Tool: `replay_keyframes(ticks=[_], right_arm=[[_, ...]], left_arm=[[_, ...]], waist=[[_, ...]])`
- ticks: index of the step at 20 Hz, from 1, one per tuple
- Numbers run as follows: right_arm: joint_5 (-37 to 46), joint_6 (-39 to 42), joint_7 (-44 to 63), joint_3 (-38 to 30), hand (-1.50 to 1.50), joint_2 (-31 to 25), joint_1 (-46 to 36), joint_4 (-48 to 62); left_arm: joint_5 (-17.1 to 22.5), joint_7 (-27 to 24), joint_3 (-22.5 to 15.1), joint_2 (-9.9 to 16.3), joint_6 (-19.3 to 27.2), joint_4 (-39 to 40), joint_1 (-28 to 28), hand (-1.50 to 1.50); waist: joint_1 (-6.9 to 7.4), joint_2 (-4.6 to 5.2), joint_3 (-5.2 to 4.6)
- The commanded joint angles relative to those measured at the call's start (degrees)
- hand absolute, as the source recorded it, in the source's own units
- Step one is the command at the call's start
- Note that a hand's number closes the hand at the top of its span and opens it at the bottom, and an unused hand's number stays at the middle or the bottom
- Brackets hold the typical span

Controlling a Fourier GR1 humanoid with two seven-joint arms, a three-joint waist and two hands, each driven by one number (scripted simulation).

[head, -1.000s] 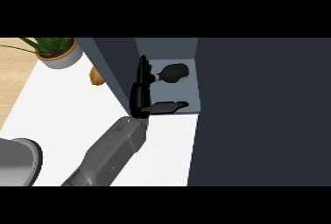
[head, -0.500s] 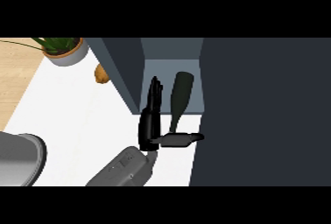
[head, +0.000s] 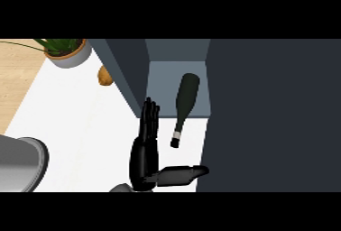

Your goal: Pick up the wine, place it into the cabinet and close the cabinet

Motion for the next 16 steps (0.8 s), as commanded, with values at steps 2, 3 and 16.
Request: replay_keyframes(ticks=[2, 3, 16], right_arm=[[-5.94, 0.88, 4.77, -2.96, -1.5, -2.08, 0.08, -5.89], [-8.74, 3.49, 0.53, -4.98, -1.5, -2.49, 5.1, -5.64], [-9.26, 6.87, 3.25, 1.42, 1.5, -1.18, 5.95, -5.43]], left_arm=[[-2.85, 1.49, -0.32, 3.86, 0.54, -10.05, 6.71, -1.5], [-4.81, 2.97, -3.4, 1.57, 6.88, -12.99, 7.27, -1.5], [-2.61, 2.62, -0.99, 18.98, -9.76, -28.5, 20.27, -1.5]], waist=[[-0.11, 0.07, -0.01], [-0.22, -0.03, 0.06], [-0.19, 0.07, -0.01]])
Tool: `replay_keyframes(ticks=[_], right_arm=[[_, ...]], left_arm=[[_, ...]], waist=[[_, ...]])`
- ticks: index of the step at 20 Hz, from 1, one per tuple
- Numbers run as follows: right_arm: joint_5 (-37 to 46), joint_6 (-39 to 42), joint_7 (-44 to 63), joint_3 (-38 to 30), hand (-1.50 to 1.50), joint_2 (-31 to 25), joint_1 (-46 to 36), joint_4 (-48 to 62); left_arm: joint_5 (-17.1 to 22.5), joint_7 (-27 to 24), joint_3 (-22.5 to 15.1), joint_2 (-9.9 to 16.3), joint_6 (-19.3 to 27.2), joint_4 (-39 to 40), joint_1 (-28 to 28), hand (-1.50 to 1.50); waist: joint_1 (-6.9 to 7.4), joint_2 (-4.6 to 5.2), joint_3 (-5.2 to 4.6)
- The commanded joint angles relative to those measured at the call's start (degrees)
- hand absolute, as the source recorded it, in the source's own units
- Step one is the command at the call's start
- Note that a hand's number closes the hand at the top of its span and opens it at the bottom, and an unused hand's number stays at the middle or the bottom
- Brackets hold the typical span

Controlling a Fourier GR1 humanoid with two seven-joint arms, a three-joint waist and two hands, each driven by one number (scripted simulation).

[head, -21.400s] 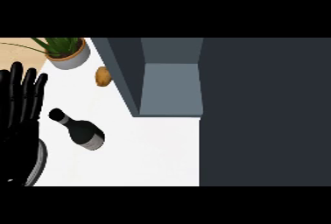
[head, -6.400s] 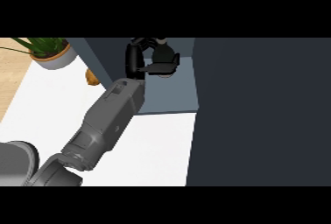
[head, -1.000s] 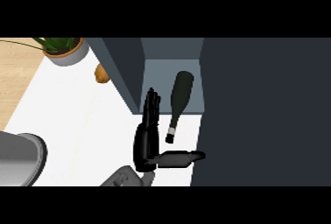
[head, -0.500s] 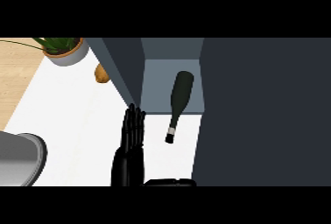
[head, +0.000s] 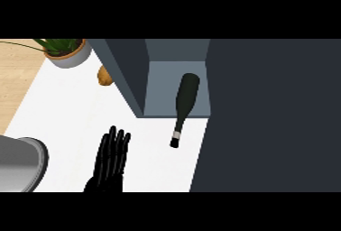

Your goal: Pick up the wine, place it into the cabinet and close the cabinet

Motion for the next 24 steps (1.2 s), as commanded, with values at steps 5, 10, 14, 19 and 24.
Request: replay_keyframes(ticks=[5, 10, 14, 19, 24], right_arm=[[-5.24, 3.53, 2.1, 2.68, 1.5, -1.11, 3.88, -6.56], [-7.01, 2.82, 2.96, 11.05, 1.5, 2.83, 10.66, -4.63], [-8.45, 0.83, 9.51, 13.69, 1.5, 2.77, 9.07, -7.95], [-5.09, 5.06, 5.31, 21.76, 1.5, 1.14, 10.74, -7.79], [1.67, 0.26, 9.92, 34.98, 1.5, 2.97, 6.99, -7.91]], left_arm=[[1.31, -1.05, 3.64, 10.54, -7.55, -9.15, 8.67, -1.5], [4.75, -1.32, 8.57, 14.1, -10.44, -12.54, 12.18, -1.5], [8.43, -1.78, 15.08, 14.29, -13.9, -11.16, 12.02, -1.5], [13.91, -3.04, 23.42, 18.32, -20.29, -11.19, 16.03, -1.5], [16.24, 0.49, 27.95, 19.39, -20.85, -13.63, 17.38, -1.5]], waist=[[0.18, -0.05, -0.06], [0.4, -0.18, -0.04], [0.09, 0.0, -0.08], [0.46, -0.2, -0.09], [0.19, -0.22, -0.1]])
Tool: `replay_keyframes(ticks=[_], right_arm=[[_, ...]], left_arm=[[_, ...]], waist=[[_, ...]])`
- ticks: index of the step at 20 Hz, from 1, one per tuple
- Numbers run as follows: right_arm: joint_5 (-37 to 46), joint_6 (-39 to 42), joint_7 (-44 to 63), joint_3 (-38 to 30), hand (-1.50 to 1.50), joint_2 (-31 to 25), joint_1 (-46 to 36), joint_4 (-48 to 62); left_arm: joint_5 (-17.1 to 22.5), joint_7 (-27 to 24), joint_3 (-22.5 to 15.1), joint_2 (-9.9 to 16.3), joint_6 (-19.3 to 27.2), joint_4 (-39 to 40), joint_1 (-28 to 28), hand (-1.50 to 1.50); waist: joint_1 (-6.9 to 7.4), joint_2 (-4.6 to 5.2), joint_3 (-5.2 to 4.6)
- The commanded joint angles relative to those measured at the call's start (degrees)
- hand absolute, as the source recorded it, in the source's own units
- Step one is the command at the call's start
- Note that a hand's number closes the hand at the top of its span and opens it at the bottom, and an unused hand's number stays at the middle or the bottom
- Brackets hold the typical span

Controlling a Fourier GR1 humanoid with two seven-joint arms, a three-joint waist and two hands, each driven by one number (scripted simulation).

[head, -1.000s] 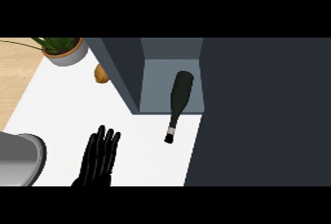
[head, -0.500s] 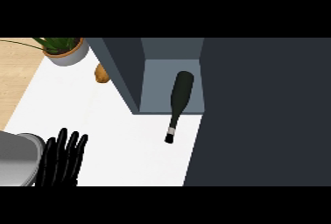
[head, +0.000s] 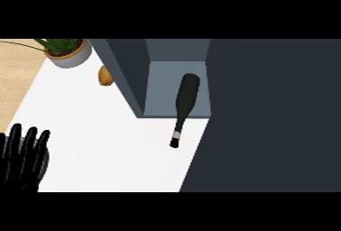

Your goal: Pick up the wine, place it into the cabinet and close the cabinet

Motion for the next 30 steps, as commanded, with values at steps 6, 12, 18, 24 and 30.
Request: replay_keyframes(ticks=[6, 12, 18, 24, 30], right_arm=[[10.8, -10.47, 1.54, 20.29, 1.5, -0.02, -4.27, -2.46], [13.24, -19.08, -0.05, 23.35, 1.5, -0.13, -7.66, -0.51], [16.81, -28.17, -3.24, 24.77, 1.5, -0.17, -19.13, 9.37], [16.95, -34.72, 0.43, 20.56, 1.5, -0.38, -28.9, 11.62], [11.94, -38.18, 1.32, 17.62, 1.5, -0.55, -38.31, 16.48]], left_arm=[[3.8, 1.7, 9.48, 3.37, -6.56, 1.76, 2.77, -1.5], [7.29, 1.54, 14.21, 4.88, -13.37, 5.19, 4.04, -1.5], [9.8, 5.12, 17.04, 6.18, -13.41, 2.57, 2.51, -1.5], [12.43, 7.05, 18.36, 5.43, -16.27, 3.62, 2.24, -1.5], [12.53, 9.18, 16.76, 3.96, -15.48, 5.3, -2.46, -1.5]], waist=[[-0.33, -0.11, -0.03], [-0.36, -0.24, -0.15], [0.65, -0.13, -0.15], [1.17, 0.12, -0.14], [1.43, 0.56, -0.16]])
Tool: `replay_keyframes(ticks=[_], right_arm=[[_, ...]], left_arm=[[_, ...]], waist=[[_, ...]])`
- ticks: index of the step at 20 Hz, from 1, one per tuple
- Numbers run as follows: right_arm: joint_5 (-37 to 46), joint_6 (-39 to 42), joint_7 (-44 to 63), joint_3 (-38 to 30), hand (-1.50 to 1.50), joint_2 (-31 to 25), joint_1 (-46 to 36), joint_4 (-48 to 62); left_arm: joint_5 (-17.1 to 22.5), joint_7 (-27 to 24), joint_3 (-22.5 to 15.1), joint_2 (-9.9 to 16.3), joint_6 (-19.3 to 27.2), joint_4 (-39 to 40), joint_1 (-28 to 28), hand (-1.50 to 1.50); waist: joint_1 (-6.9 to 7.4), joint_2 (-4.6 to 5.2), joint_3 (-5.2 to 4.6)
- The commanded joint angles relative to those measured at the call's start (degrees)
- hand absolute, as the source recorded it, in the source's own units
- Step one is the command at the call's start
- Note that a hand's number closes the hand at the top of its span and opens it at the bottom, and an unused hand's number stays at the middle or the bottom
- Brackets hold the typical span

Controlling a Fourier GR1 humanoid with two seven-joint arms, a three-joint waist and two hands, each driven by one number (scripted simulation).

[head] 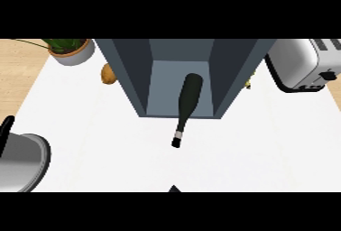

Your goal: Pick up the wine, place it into the cabinet and close the cabinet

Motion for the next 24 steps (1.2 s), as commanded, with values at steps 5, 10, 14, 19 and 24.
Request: replay_keyframes(ticks=[5, 10, 14, 19, 24], right_arm=[[-7.31, -6.77, -0.01, -4.87, 1.5, 10.61, -18.52, 13.93], [-15.68, -7.5, -1.98, -13.32, 1.5, 10.9, -31.2, 25.62], [-19.26, -6.23, -8.51, -18.52, 1.5, 11.05, -38.7, 38.36], [-15.59, -4.21, -12.66, -19.98, 1.5, 11.13, -48.48, 52.46], [-16.73, -0.61, -18.78, -26.2, 1.5, 11.15, -49.05, 61.67]], left_arm=[[0.27, 2.16, 0.0, -0.59, -0.09, 0.98, -3.23, -1.5], [-1.5, 2.28, -1.87, -3.13, 0.93, 2.51, -5.25, -1.5], [-2.86, 2.41, -1.95, -4.11, 1.72, 1.15, -3.19, -1.5], [-2.69, 3.49, -0.99, -4.23, 1.71, -0.53, -3.49, -1.5], [-3.8, 5.99, 0.61, -5.06, 4.73, 1.48, -8.42, -1.5]], waist=[[1.6, 0.53, -0.05], [1.08, 0.58, 0.07], [1.39, 0.49, 0.16], [1.38, 0.45, 0.13], [-0.08, 0.56, 0.21]])
